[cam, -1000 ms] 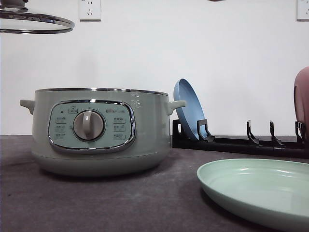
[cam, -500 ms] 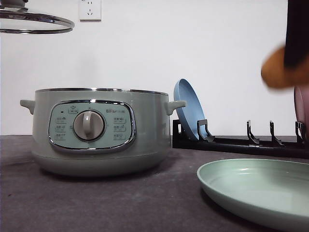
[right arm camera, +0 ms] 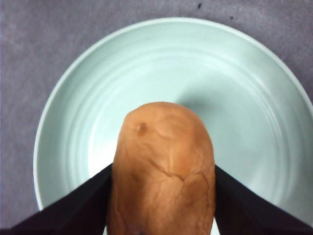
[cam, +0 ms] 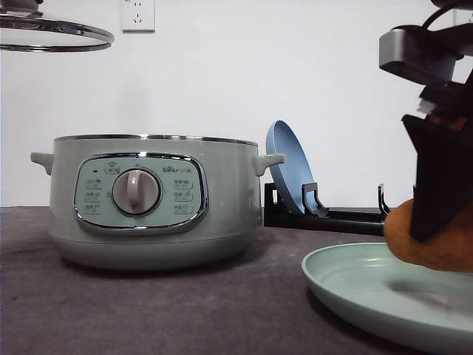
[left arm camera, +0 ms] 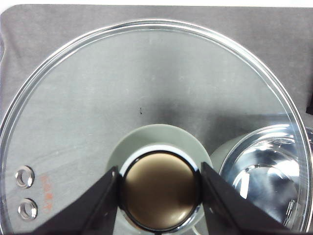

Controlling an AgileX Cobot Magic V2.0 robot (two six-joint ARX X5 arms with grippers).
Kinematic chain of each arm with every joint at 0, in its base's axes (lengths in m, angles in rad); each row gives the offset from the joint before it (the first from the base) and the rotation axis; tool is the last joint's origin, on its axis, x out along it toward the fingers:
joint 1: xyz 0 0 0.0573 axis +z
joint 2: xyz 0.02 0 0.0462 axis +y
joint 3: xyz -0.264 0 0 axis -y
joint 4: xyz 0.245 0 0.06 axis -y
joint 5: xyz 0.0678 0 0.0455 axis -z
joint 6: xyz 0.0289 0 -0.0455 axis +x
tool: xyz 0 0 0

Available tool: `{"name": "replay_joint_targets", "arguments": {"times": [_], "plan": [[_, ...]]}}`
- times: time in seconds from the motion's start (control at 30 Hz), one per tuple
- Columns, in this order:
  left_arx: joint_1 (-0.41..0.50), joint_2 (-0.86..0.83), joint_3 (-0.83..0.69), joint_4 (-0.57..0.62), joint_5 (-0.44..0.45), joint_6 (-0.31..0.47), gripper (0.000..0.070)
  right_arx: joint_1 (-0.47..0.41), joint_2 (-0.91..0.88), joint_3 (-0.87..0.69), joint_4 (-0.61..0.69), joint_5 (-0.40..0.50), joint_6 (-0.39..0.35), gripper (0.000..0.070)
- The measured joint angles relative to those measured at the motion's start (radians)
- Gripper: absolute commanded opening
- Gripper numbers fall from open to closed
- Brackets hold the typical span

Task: Transfer potato from steamer to green plate

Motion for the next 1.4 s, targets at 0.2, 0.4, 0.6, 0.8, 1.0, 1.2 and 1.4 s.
{"name": "replay_joint_targets", "arguments": {"times": [0.2, 0.4, 0.6, 0.8, 1.0, 1.2, 1.4], "plan": [[0.000, 0.000, 0.000, 0.000, 0.000, 0.000, 0.0004, -0.003, 0.003, -0.022, 0.068, 0.001, 0.026, 0.0315], [0.000, 0.000, 0.000, 0.000, 0.000, 0.000, 0.0004, -0.040, 0.042, -0.023, 0.084, 0.003, 0.035, 0.0316], [0.000, 0.000, 0.000, 0.000, 0.000, 0.000, 0.0004, -0.069, 0.064, -0.023, 0.090, 0.002, 0.050, 0.0315], [0.000, 0.000, 0.000, 0.000, 0.000, 0.000, 0.0004, -0.069, 0.071, -0.023, 0.093, 0.000, 0.052, 0.0316], [0.000, 0.000, 0.000, 0.000, 0.000, 0.000, 0.0004, -0.069, 0.119, -0.023, 0.093, -0.008, 0.063, 0.0316], [0.000, 0.000, 0.000, 0.000, 0.000, 0.000, 0.0004, -0.069, 0.123, -0.023, 0.099, -0.008, 0.075, 0.0318], [0.000, 0.000, 0.000, 0.000, 0.000, 0.000, 0.0004, -0.069, 0.123, -0.023, 0.099, -0.008, 0.094, 0.0606]]}}
